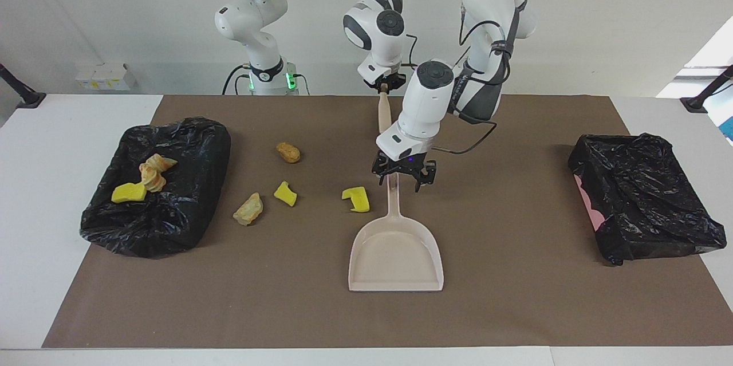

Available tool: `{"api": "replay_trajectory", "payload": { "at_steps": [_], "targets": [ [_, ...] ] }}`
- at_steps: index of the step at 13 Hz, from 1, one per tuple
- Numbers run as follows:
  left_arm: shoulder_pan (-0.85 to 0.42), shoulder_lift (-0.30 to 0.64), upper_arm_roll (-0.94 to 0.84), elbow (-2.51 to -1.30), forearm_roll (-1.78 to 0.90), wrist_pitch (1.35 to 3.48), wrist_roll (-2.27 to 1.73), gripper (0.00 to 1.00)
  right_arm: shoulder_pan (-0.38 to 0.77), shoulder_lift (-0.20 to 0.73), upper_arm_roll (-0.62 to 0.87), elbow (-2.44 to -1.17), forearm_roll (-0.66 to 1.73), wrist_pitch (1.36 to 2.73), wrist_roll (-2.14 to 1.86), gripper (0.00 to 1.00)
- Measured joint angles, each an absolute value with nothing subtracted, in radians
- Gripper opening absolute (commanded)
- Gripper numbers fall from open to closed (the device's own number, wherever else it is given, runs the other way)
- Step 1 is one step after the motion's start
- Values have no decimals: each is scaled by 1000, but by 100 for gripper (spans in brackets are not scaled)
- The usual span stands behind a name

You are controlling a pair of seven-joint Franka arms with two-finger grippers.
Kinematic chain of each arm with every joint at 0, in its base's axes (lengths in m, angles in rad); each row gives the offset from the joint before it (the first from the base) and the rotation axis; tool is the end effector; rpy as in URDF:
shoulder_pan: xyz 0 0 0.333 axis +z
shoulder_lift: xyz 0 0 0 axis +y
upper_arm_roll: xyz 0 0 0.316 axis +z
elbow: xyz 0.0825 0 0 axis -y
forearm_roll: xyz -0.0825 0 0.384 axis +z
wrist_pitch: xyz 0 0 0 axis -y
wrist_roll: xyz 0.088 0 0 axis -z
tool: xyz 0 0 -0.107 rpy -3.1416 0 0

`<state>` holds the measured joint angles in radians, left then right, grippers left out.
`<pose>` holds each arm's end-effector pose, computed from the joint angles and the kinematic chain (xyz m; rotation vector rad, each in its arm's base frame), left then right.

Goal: Sweep and dump trash in bin
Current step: 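Grasp the dustpan handle with the left gripper while the right gripper takes the brush, then lower the dustpan with the left gripper while the right gripper sweeps scraps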

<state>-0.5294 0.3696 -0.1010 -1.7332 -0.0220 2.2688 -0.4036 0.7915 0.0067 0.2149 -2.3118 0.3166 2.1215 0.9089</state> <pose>0.5432 -0.3892 0.3843 2.9910 -0.3065 0.1796 0.2498 0.4208 0.3274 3.0847 -0.1477 -0.4979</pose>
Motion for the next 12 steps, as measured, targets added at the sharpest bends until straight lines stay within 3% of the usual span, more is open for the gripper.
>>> {"api": "replay_trajectory", "payload": {
  "at_steps": [2, 4, 5, 9, 12],
  "targets": [
    [-546, 393, -100, -1734, -20, 2282, -434, 96, 780, -7, 210, -2312, 317, 2095, 916, 0],
    [-547, 399, -96, -1734, -18, 2282, -449, 72, 713, -55, 207, -2311, 317, 2012, 916, 0],
    [-546, 399, -91, -1734, -16, 2282, -451, 66, 672, -91, 204, -2310, 316, 1964, 913, 0],
    [-545, 399, -84, -1754, 3, 2281, -453, 58, 479, -176, 199, -2311, 279, 1838, 825, 0],
    [-545, 399, -84, -1758, 9, 2281, -454, 42, 328, -175, 196, -2314, 182, 1798, 780, 0]
  ]
}}
